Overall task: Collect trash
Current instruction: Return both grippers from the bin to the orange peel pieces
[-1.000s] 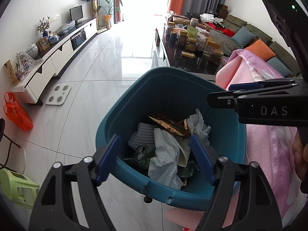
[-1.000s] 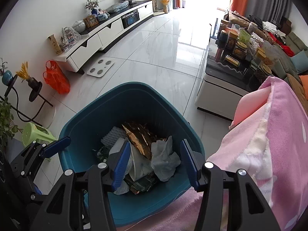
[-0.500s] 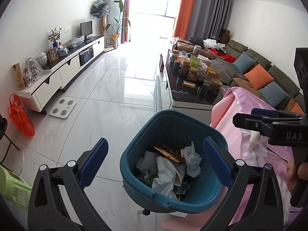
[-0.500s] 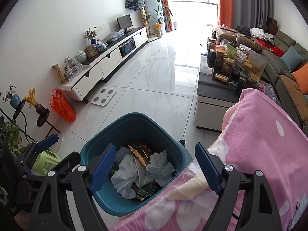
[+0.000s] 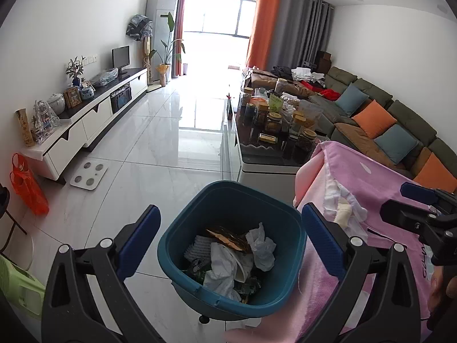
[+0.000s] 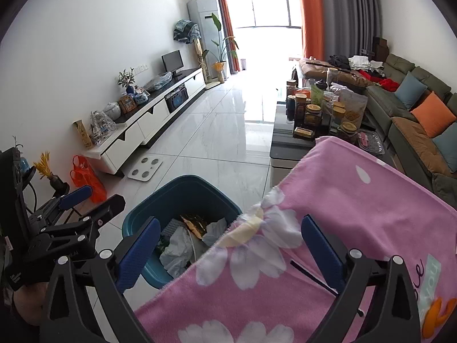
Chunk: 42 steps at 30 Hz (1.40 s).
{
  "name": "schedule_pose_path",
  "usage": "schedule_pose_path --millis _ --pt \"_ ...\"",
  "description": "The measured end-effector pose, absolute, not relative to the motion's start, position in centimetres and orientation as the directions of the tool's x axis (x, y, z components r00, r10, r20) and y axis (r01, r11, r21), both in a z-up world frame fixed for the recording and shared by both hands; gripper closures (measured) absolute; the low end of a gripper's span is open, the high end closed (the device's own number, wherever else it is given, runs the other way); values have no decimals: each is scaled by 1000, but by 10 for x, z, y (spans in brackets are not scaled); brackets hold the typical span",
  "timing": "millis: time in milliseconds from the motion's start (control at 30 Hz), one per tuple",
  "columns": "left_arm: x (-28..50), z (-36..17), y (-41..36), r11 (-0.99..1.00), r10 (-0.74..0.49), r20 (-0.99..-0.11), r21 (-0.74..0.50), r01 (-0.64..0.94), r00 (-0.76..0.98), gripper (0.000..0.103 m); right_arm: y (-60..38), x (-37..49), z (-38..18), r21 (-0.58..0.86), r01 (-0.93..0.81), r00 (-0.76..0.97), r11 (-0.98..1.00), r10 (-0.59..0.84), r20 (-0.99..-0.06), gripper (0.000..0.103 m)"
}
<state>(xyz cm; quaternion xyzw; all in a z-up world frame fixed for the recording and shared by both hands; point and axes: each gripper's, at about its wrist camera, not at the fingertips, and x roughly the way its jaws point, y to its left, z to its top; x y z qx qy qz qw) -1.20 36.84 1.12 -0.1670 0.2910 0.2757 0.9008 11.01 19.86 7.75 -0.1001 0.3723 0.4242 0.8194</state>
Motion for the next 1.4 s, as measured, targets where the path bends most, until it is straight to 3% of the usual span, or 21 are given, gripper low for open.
schedule_pose_path --millis 833,1400 --pt "74 37 192 963 181 -575 -61 -262 798 6 -25 118 64 102 -435 644 895 388 -659 7" --pt "112 23 90 998 -11 -590 -61 -32 808 6 -125 124 39 116 -201 692 973 224 -686 7"
